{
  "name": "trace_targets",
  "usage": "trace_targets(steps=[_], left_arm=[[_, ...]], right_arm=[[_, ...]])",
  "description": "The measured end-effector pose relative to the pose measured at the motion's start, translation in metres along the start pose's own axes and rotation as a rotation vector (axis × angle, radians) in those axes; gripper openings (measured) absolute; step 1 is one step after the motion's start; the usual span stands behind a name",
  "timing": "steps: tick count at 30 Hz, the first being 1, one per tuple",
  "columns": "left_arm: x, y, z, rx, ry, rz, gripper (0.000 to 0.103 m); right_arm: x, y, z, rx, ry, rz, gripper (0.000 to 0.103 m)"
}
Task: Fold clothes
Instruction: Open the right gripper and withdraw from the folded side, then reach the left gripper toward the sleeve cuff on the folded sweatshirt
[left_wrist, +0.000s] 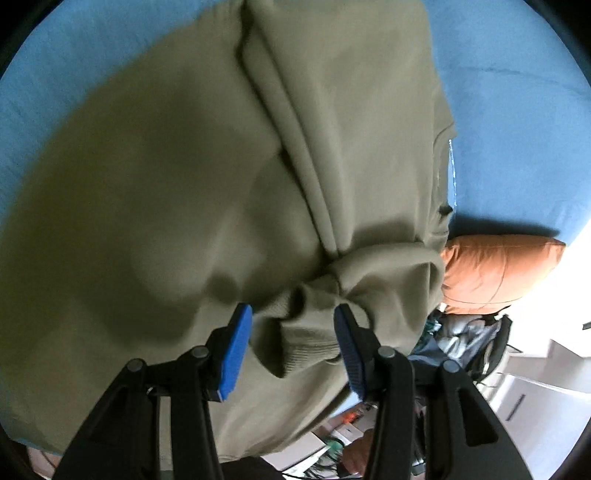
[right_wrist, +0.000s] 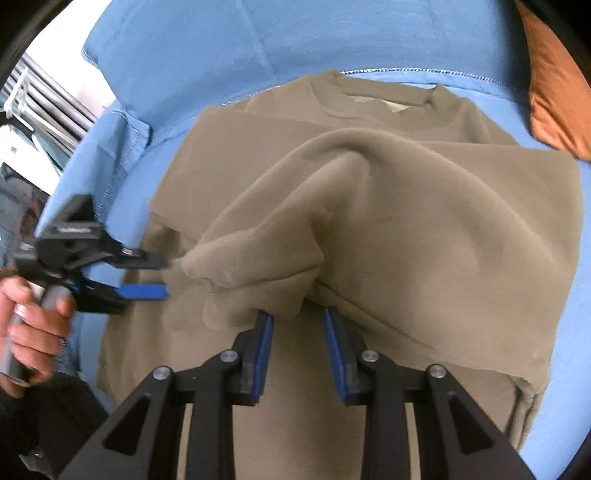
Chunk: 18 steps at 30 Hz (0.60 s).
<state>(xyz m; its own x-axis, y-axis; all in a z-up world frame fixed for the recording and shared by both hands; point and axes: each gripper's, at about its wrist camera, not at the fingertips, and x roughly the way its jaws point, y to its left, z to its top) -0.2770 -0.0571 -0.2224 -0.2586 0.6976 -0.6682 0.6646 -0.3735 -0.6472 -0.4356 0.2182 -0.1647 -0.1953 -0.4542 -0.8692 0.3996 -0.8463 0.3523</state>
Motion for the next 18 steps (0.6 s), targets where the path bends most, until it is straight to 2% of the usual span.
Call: trace_targets(steps=[4,6,7,8,11,16,18], left_arm=[[0.003,-0.004,0.0,0.036,-0.027,0.012,0.043],[0.001,-0.007,0.0,0.061,-0.047,0.016,0.028],[-0.002,-0.009,0.001,0.079,-0.061,0.017,0.01],[-0.009,-0.016,0.0,0.123,-0.091,0.028,0.004],[-0.03,-0.04,-0.001,0.26,-0.187,0.058,0.002],[-0.1,-0.12,-0.033,0.699,-0.576,0.071,0.002],[-0.12,-0.131,-0.037,0.768,-0.677,0.044,0.002]], right_arm=[[-0.009,0.014,-0.004,-0.07,0.008,0.063,0.028],[-0.017,0.009,-0.008,-0.069,-0.009,0.074,0.028],[-0.019,0.005,-0.006,-0.045,-0.024,0.083,0.028],[-0.021,-0.001,-0.005,-0.018,-0.042,0.097,0.028],[-0.044,-0.027,-0.002,0.116,-0.157,0.168,0.028],[-0.091,-0.095,-0.012,0.458,-0.424,0.19,0.028],[-0.103,-0.124,-0.027,0.613,-0.496,0.167,0.028]])
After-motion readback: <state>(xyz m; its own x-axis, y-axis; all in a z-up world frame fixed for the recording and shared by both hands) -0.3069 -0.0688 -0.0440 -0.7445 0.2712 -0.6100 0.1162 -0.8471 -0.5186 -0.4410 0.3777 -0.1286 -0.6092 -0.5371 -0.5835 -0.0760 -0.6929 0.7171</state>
